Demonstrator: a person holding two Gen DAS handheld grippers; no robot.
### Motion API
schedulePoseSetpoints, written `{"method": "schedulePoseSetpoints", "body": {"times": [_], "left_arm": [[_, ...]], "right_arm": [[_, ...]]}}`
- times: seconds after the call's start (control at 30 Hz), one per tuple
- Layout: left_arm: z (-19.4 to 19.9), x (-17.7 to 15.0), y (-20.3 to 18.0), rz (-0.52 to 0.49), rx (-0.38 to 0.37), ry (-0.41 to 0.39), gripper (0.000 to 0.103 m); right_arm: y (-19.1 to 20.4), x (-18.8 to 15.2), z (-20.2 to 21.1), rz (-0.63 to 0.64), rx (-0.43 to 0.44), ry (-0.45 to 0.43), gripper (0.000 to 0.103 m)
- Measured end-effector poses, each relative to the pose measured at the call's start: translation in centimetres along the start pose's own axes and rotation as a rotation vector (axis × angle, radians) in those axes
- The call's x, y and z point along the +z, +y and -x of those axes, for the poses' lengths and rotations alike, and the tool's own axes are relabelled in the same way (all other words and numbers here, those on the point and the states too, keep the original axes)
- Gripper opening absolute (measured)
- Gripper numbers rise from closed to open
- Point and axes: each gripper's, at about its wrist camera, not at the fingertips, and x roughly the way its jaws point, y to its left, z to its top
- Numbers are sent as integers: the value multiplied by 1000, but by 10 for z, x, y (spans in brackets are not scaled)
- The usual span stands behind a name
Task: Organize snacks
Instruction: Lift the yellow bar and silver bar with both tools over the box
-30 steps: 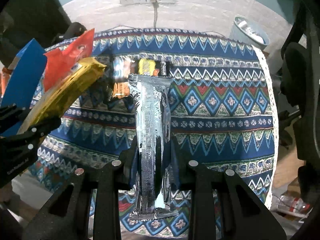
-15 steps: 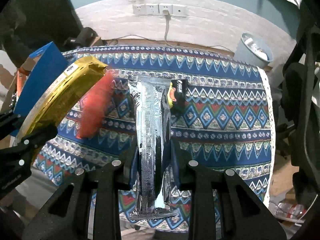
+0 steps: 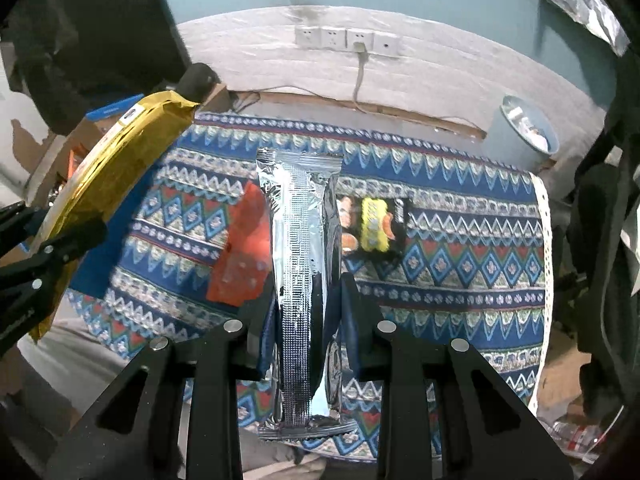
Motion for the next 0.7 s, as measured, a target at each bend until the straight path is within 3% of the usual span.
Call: {"method": "schedulePoseSetpoints", "body": {"times": [0.3,0.7], "left_arm": [[25,3,33,-1,70,-63,32],[41,0,98,88,119,-80,32]], "right_arm": [[35,26,11,31,36,-31,27],[105,61,9,118,105,-40,27]]}}
